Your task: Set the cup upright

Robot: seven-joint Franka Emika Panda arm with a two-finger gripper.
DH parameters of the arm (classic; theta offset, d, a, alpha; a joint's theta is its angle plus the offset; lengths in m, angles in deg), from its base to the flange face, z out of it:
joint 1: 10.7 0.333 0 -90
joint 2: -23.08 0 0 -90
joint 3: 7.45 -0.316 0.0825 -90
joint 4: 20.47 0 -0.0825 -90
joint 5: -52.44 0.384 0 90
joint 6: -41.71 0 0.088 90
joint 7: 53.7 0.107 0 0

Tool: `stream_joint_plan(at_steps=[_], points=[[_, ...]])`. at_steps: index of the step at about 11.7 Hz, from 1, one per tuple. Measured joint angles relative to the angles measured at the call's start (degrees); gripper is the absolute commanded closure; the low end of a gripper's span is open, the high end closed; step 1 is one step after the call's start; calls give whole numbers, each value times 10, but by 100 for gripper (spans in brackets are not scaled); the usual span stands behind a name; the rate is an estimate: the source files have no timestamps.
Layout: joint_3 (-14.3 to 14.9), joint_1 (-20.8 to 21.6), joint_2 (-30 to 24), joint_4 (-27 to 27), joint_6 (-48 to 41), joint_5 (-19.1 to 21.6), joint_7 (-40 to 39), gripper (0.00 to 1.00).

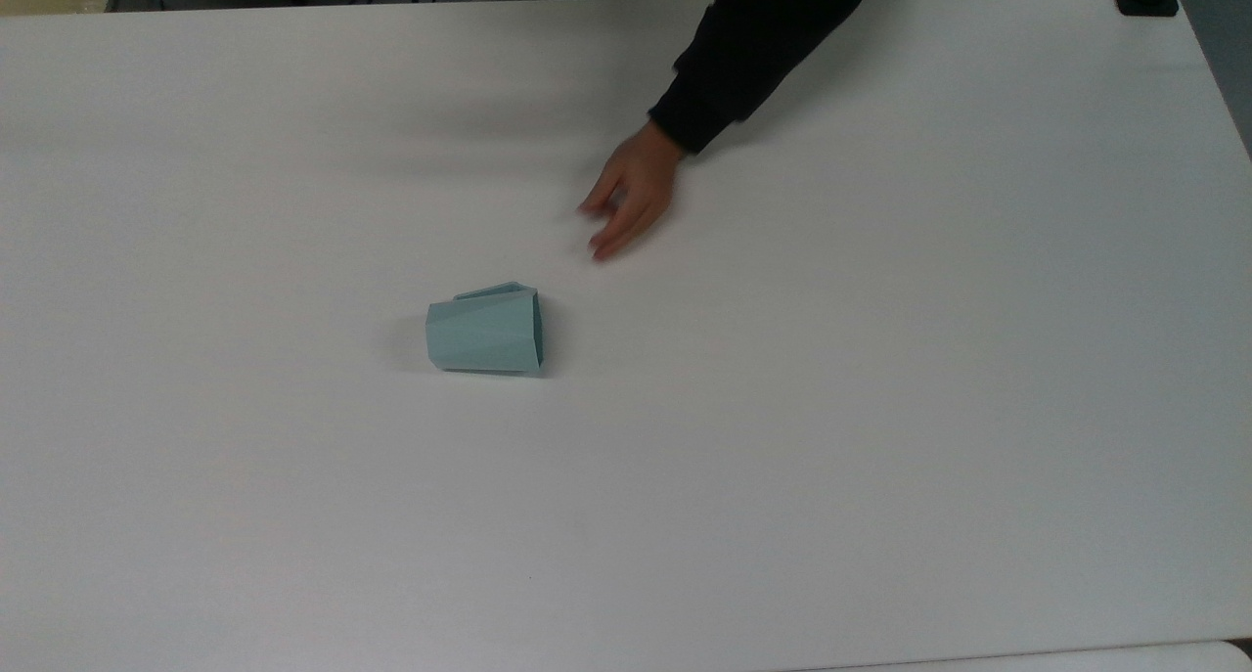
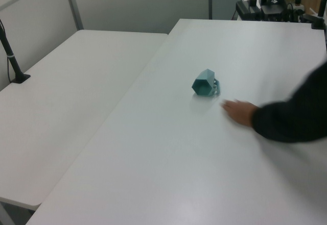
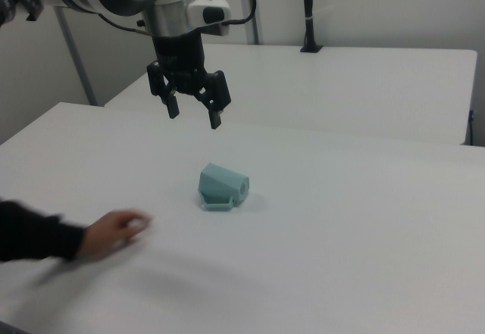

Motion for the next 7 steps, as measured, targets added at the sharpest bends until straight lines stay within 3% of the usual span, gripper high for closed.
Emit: stream_joint_plan(at_steps=[7], points=[[6, 1, -6, -1, 1, 5, -25, 0]])
